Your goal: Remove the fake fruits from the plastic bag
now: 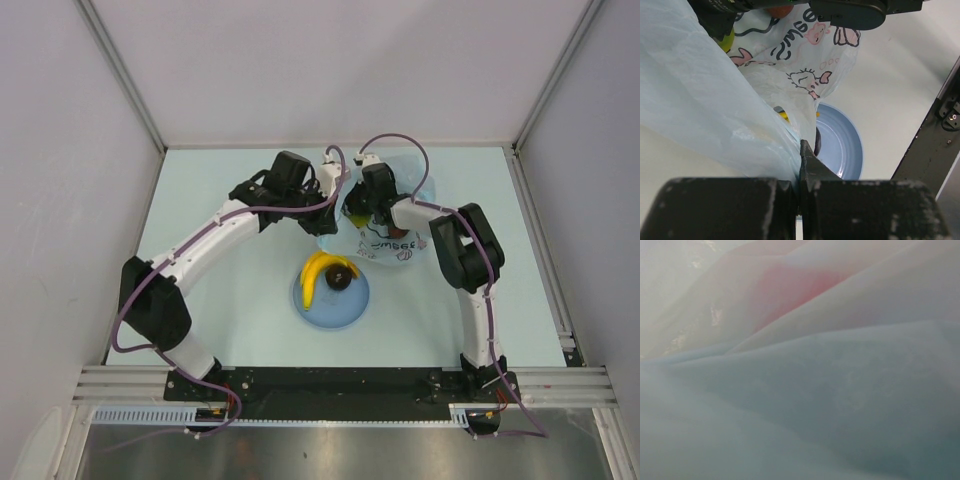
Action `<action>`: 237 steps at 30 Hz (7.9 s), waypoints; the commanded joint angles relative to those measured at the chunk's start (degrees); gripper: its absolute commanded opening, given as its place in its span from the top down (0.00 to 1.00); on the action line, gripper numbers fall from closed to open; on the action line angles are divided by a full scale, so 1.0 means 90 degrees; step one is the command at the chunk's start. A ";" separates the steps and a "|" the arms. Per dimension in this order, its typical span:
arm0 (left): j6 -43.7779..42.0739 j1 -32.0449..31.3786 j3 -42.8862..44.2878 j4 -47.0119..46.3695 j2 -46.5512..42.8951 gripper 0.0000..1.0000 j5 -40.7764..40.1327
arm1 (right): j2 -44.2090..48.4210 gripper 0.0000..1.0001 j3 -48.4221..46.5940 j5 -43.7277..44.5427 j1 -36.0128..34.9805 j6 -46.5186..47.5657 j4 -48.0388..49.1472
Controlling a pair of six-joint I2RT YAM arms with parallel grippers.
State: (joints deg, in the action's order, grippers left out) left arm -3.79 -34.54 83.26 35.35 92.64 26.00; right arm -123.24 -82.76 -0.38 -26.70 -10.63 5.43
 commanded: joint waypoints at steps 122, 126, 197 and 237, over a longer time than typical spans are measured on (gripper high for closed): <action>-0.0360 0.0332 0.0612 -0.0188 -0.0430 1.00 0.0490 | 0.4533 0.16 0.4000 -0.1726 -0.2746 0.4327 -0.0936; -0.0370 0.0332 0.0602 -0.0188 -0.0440 1.00 0.0480 | 0.4465 0.16 0.4107 -0.1229 -0.2756 0.4628 -0.0896; -0.0819 0.0157 0.0602 0.0349 0.0009 1.00 0.1330 | 0.0892 0.04 0.0408 -0.0415 0.1482 0.1289 -0.0027; -0.0731 0.0137 0.1237 0.0281 0.0439 1.00 0.0441 | 0.5616 0.60 0.3082 -0.4118 0.0302 0.2341 -0.2769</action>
State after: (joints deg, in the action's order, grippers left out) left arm -10.35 -33.04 92.40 38.59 97.65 31.51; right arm -78.94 -56.71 -34.48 -19.81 0.05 -12.69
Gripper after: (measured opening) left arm 0.005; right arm 0.622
